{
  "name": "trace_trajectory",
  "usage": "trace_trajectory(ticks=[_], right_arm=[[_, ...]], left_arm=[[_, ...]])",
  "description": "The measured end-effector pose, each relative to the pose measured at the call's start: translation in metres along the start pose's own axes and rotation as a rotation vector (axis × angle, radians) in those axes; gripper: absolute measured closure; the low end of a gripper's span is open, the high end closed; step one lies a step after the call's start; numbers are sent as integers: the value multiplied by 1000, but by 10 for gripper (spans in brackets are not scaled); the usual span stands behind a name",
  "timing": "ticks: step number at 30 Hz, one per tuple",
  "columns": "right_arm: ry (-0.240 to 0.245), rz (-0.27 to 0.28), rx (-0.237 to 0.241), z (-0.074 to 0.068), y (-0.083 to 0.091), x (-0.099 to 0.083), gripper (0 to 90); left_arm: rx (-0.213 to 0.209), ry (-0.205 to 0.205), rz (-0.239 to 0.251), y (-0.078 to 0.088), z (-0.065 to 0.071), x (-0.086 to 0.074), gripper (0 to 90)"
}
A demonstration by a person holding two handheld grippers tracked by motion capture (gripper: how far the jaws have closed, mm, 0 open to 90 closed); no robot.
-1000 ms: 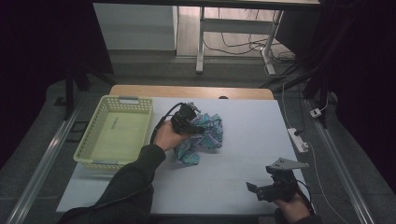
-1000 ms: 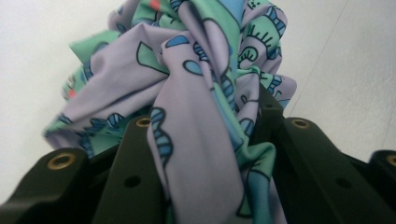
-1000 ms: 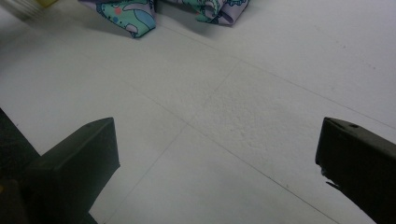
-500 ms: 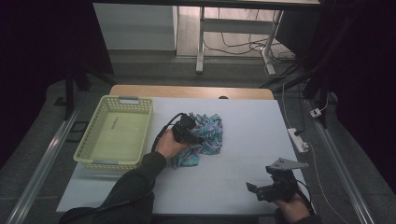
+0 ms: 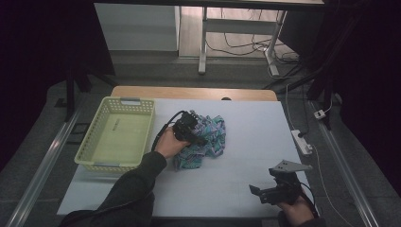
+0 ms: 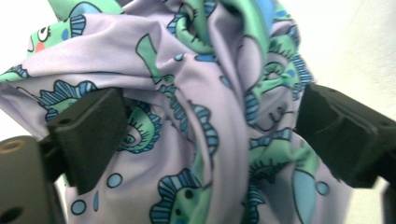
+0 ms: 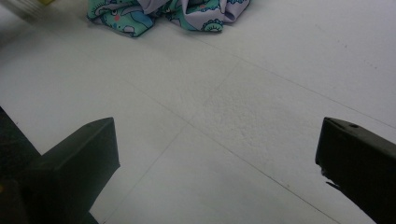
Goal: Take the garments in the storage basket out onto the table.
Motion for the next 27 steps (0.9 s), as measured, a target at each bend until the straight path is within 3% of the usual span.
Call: trace_trajectory(ticks=[12,27], right_arm=[[3,-3,-2,0,0,0,0],[6,-3,-5,-1,0,0,0]], left_arm=[[-3,-64,55,20,16,-3,0],[-21,-86,108,35,24,-18,0]])
Point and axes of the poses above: each handheld gripper's, and its own axes: y roughly backward along the jaws, x roughly out of its top, z roughly to its right, the point moved 1 cm from there along -y, roughly forward along the jaws, and after that the axes turned 8 degrees about -x, right-handed, at the moved point
